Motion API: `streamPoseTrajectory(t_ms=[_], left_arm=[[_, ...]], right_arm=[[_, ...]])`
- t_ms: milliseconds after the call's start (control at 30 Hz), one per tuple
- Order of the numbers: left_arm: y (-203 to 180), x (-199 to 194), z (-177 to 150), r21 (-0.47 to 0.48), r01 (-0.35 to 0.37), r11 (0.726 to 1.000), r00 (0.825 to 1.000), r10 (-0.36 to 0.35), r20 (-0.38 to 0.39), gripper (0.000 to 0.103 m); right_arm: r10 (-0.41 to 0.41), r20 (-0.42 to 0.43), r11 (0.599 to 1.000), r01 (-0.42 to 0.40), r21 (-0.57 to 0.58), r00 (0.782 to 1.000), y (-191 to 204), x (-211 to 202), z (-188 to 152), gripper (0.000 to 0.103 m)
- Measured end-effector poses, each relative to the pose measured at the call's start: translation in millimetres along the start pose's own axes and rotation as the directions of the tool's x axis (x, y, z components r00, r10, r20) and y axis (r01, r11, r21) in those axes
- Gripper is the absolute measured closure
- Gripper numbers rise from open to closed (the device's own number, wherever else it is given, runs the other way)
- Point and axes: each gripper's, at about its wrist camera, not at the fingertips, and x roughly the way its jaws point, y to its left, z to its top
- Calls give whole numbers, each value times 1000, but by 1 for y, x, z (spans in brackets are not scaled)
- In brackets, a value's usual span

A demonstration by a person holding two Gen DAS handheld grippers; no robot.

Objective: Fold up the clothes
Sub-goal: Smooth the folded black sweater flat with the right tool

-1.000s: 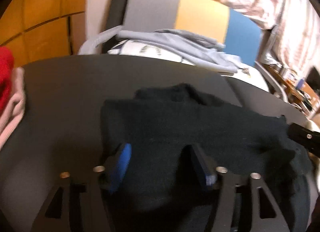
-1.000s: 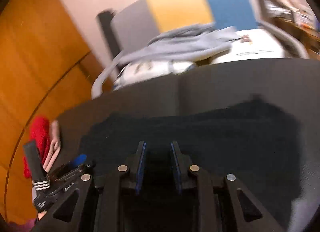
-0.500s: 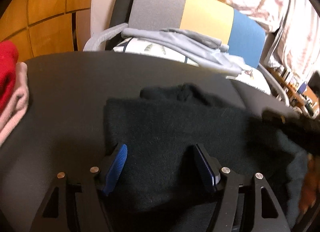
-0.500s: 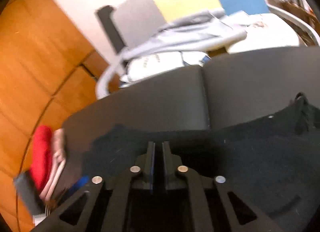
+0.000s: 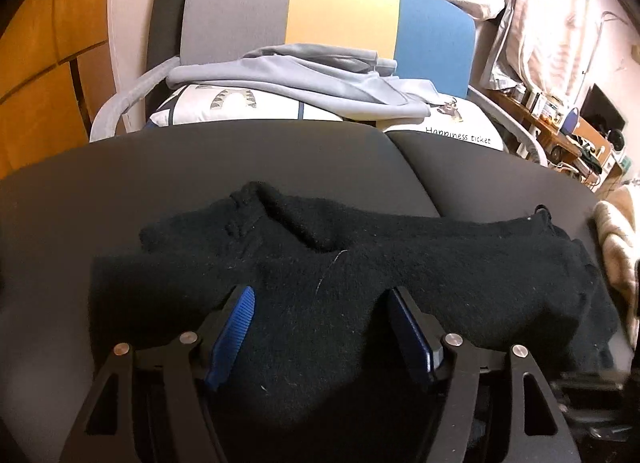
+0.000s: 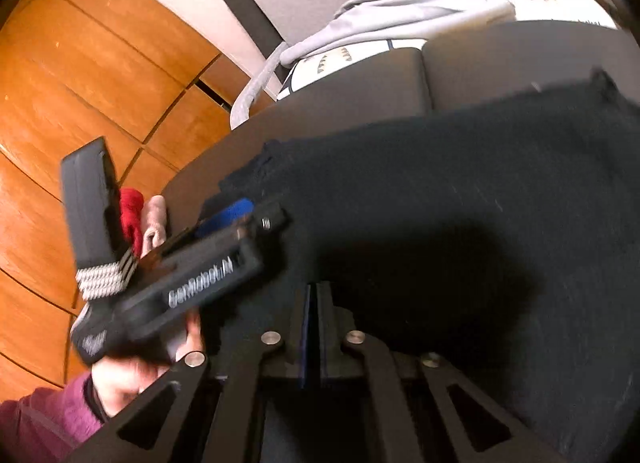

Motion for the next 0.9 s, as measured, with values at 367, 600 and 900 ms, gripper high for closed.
streamPoseTrajectory(t_ms=[367,600,900], left_arm=[[9,-26,-1,-61,90,994,996,-89,23,32],[-11,-38,-36,38,79,996,997,-79,-3,32],[-12,-38,-40,100,83,991,996,-82,-15,28]], right_arm=[[-8,98,1000,6,24,995,4,-36,-18,85],[-181,169,981,190,-41,969,12,-41,10,86],[-281,155,959,283,8,947,-26,-49,-18,103]])
